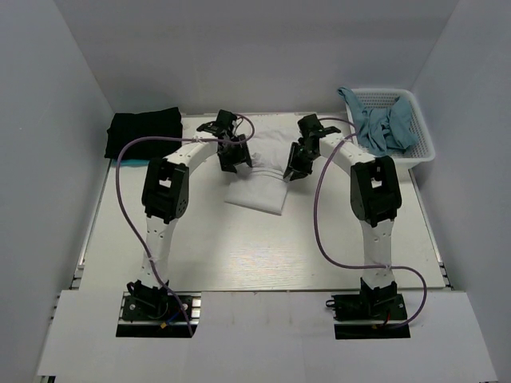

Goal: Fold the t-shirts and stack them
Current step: Fold the folded rectangular tshirt in 1/3 of the way

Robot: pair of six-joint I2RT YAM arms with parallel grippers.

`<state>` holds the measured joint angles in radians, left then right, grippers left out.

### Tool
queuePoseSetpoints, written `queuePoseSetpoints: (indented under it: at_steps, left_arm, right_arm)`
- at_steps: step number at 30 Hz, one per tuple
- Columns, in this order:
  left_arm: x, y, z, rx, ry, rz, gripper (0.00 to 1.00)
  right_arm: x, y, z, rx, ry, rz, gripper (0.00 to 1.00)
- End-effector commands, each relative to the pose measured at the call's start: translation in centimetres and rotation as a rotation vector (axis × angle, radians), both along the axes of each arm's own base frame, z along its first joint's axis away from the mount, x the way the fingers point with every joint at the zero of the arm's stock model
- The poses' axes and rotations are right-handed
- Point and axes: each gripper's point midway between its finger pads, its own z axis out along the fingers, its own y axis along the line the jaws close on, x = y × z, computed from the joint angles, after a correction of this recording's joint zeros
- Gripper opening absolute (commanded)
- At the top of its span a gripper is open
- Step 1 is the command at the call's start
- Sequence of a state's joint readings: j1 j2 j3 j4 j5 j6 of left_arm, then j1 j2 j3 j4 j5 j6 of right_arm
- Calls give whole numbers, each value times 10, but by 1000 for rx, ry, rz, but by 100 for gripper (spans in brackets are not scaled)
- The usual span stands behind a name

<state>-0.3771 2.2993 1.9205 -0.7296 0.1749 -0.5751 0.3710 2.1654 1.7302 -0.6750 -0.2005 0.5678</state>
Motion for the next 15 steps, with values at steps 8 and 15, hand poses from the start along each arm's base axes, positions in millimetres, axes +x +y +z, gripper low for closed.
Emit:
queuePoseSetpoints:
  at_steps: [8,15]
  left_arm:
    - [-1,17,86,-23,-175,31,100]
    - [-94,66,96,76,-115,59,100]
  right_arm:
    - [10,-6,54,-5,-239,70,75]
    - [-32,47,68,81,-406,348,90]
